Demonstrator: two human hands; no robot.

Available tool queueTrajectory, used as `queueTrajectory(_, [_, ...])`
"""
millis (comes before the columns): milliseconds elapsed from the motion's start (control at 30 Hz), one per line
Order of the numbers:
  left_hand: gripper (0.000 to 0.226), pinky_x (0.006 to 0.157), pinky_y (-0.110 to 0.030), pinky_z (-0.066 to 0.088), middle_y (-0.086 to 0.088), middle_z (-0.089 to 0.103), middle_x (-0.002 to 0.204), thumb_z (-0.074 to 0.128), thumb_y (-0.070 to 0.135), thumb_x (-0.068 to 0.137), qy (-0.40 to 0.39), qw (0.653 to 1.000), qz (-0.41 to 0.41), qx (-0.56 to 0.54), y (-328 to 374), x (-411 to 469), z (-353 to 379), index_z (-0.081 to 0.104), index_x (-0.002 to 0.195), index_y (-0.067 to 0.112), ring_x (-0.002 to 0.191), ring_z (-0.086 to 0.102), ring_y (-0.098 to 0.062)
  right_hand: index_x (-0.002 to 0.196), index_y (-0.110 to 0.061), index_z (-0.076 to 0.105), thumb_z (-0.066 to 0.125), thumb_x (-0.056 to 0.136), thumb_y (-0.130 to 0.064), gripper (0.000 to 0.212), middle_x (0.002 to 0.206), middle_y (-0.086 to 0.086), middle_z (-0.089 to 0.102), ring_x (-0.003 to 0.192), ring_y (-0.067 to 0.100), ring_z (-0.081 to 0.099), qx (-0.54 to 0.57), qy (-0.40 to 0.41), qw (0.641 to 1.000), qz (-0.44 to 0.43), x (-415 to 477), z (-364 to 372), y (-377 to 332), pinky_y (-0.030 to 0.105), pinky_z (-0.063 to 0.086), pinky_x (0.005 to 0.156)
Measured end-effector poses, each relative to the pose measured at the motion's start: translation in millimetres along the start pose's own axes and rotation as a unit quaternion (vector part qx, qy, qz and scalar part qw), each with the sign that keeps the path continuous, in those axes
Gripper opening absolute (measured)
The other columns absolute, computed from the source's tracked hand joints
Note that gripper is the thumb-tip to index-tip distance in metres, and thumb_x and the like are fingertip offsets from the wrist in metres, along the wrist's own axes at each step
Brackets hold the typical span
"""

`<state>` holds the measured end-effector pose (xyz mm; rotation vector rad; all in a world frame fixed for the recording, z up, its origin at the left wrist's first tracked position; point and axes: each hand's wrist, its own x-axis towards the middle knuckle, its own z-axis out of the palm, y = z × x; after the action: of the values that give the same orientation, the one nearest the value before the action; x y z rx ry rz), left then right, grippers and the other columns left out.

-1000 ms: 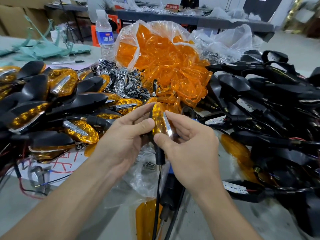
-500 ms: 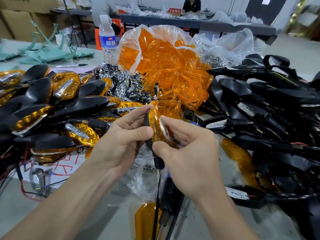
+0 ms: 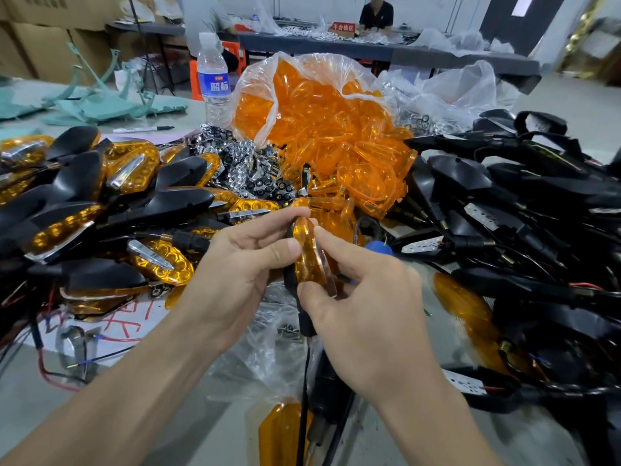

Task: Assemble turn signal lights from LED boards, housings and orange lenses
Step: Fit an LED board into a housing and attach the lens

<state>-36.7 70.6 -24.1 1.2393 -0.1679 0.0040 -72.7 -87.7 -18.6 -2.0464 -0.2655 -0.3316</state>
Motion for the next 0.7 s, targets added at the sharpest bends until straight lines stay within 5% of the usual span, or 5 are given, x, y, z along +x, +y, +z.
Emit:
queueTrajectory(200, [0.03, 0.088, -0.032, 0.061, -0.006, 0.079, 0.109, 0.072, 0.034, 0.077, 0.071, 0.994, 0.016, 0.084, -8.1, -5.1, 8.6, 0.082, 0.103, 0.025, 0.109, 0.074, -0.023, 0.145, -0.034, 0.057, 0.072, 0.087, -0.028, 0.06, 0.113, -0.012, 0.073, 0.089, 0.01, 0.066, -0.124, -0.005, 0.99, -0.061, -4.2, 13.6, -2.9, 0.025, 0.055, 0.09])
queueTrajectory(333, [0.02, 0.075, -0.036, 0.061, -0.011, 0.078, 0.097, 0.067, 0.026, 0.08, 0.079, 0.997, -0.001, 0.012, -1.6, -0.2, 6.9, 0.083, 0.091, 0.02, 0.09, 0.075, -0.024, 0.129, -0.038, 0.069, 0.077, 0.087, -0.025, 0.045, 0.108, -0.027, 0.074, 0.097, -0.005, 0.07, 0.12, -0.023, 0.992, 0.027, 3.2, 8.5, 1.3, 0.02, 0.057, 0.09])
queueTrajectory(467, [0.019, 0.084, -0.037, 0.063, -0.011, 0.078, 0.112, 0.062, 0.023, 0.093, 0.03, 0.999, 0.02, -0.014, 1.7, 0.5, 7.0, 0.082, 0.093, 0.024, 0.108, 0.074, -0.024, 0.101, -0.035, 0.064, 0.074, 0.08, -0.039, 0.023, 0.093, -0.002, 0.079, 0.089, 0.025, 0.076, 0.239, -0.04, 0.962, 0.125, 10.6, 4.9, 4.6, 0.058, 0.059, 0.088])
queueTrajectory(567, [0.027, 0.091, -0.047, 0.062, -0.01, 0.075, 0.126, 0.055, 0.023, 0.096, -0.019, 0.999, 0.007, -0.025, 2.0, -0.1, 5.4, 0.082, 0.098, 0.024, 0.119, 0.071, -0.03, 0.104, -0.027, 0.074, 0.072, 0.084, -0.033, 0.021, 0.093, 0.006, 0.079, 0.092, 0.032, 0.076, 0.309, -0.087, 0.938, 0.134, 10.7, 3.3, 6.4, 0.059, 0.058, 0.094])
queueTrajectory(700, [0.033, 0.087, -0.035, 0.061, -0.005, 0.074, 0.129, 0.054, 0.031, 0.097, -0.033, 0.999, -0.017, 0.026, 7.7, 0.1, 1.9, 0.08, 0.115, 0.023, 0.117, 0.071, -0.028, 0.111, -0.026, 0.081, 0.069, 0.091, -0.02, 0.024, 0.1, 0.005, 0.081, 0.097, 0.03, 0.078, 0.323, -0.069, 0.939, 0.097, 10.8, 1.9, 5.1, 0.055, 0.06, 0.093])
